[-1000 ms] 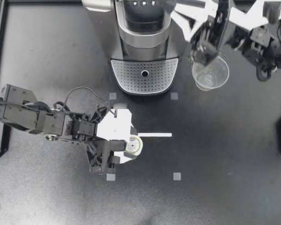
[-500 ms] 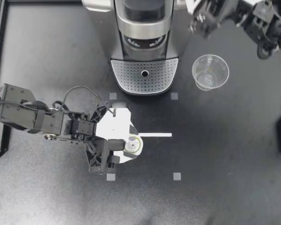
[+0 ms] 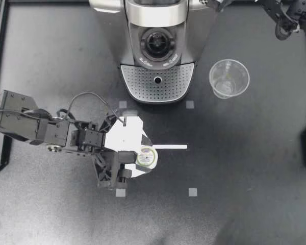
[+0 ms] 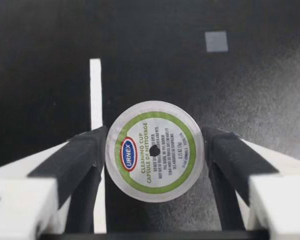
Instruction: Place the coffee capsule inside the capsule container, then place the cup onto the center of the cup tray, then push the 'Hot Water' and 'Travel Mug' buttons.
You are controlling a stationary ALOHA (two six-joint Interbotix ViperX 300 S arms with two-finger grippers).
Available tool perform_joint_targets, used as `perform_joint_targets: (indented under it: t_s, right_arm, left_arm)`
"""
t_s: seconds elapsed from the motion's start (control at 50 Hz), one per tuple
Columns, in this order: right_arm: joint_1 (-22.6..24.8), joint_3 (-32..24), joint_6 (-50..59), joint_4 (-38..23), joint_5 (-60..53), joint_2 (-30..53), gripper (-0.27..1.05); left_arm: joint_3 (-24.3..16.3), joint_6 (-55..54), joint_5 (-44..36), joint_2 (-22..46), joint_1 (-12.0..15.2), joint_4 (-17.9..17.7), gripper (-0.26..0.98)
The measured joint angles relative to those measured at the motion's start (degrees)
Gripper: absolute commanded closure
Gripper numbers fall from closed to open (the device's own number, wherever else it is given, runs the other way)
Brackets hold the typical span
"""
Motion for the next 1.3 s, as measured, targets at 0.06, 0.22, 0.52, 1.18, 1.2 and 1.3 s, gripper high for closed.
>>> perform_joint_targets:
  t_s: [0.06,0.22,0.52,1.18,1.2,1.3]
  right_arm:
    - [0.0,0.09,0.26,-0.26,-0.26,-0.18,0.67]
    - [0.09,1.85,0.44,-0.62,-2.37,-4.22,0.67]
    - [3.34,10.02,0.62,-0.79,-3.25,-16.44,0.67]
    - [3.43,18.11,1.05,-0.53,-3.25,-26.46,0.67]
    - [3.43,18.11,1.05,-0.53,-3.34,-26.46,0.67]
    - [3.43,18.11,1.05,-0.53,-3.25,-26.46,0.67]
  left_arm:
    - [-0.88,0.53,0.35,-0.44,0.0,0.0,0.26]
    - [-5.19,3.16,4.83,-4.75,0.18,3.6,0.26]
    - [-19.34,6.5,26.37,-10.9,2.72,21.8,0.26]
    - [-28.56,5.98,39.29,-8.0,2.64,41.22,0.26]
    - [-28.56,5.89,39.37,-7.91,2.72,41.31,0.26]
    - [-28.56,5.89,40.08,-7.38,2.64,41.75,0.26]
